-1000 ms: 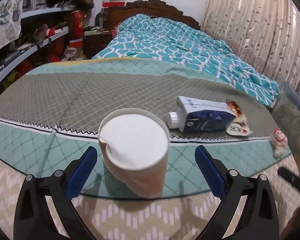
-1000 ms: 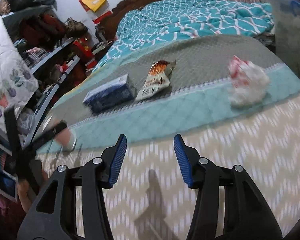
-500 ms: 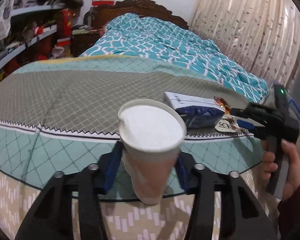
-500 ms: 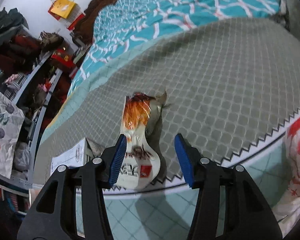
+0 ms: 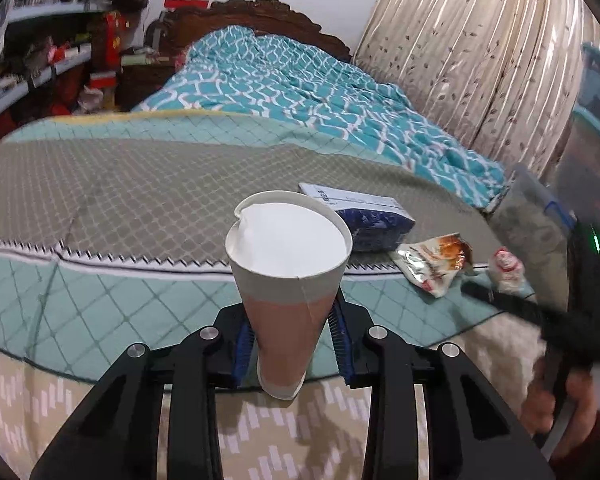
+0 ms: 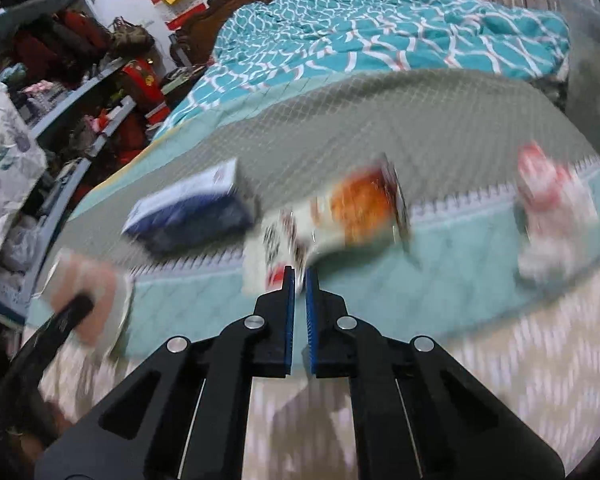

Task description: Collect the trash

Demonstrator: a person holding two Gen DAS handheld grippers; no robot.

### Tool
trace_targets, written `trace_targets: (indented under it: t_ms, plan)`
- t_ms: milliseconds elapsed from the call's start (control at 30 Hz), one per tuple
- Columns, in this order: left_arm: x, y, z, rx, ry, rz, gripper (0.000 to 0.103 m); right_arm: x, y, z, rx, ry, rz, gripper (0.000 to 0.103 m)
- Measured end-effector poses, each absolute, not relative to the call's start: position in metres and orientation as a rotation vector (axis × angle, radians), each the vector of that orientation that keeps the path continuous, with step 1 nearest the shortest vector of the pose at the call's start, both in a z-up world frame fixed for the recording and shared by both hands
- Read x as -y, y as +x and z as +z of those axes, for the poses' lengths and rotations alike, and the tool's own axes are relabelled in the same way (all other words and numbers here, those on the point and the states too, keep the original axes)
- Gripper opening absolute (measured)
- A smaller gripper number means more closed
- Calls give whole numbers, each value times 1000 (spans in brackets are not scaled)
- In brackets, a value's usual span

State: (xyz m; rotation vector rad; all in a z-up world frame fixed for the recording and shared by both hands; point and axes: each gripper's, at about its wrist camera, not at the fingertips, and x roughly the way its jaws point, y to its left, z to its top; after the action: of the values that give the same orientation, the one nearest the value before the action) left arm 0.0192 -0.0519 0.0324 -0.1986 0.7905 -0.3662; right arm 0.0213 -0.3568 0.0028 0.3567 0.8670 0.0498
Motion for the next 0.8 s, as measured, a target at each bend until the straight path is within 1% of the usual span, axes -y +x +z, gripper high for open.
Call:
trace_targets:
  t_ms: [167, 233, 267, 367, 433, 467, 500, 533, 567, 600, 700, 800]
  plan:
    - [54, -11, 31, -807, -206, -461, 31, 352, -46, -3, -864, 335, 107, 8]
    - [58, -23, 30, -817, -206, -507, 31, 358, -52, -7, -886, 389, 156, 8]
    - [60, -26, 29, -823, -208, -523, 31, 362, -48, -8, -889, 419, 173, 11]
    - [67, -33, 28, -817, -176, -526, 31, 377, -35, -8, -885, 532, 191, 12]
    - [70, -33, 27, -819, -176, -531, 31, 381, -22, -9, -880, 601, 188, 30]
    - [71, -34, 27, -815, -171, -531, 31, 384, -16, -9, -873, 625, 179, 65]
    - [71, -36, 27, -812, -166, -533, 31, 387, -10, -10, -847, 653, 154, 84]
    - [73, -36, 27, -809, -160, -535, 31, 388, -1, -11, -843, 662, 138, 83]
    - [73, -36, 26, -808, -157, -536, 32, 388, 6, -13, -846, 670, 134, 79]
    - [74, -36, 26, -807, -154, -540, 32, 387, 15, -15, -848, 683, 126, 73]
    - [75, -37, 26, -806, -148, -555, 32, 385, 38, -21, -841, 693, 76, 67]
    - [76, -39, 25, -806, -145, -575, 32, 381, 56, -22, -818, 693, 36, 64]
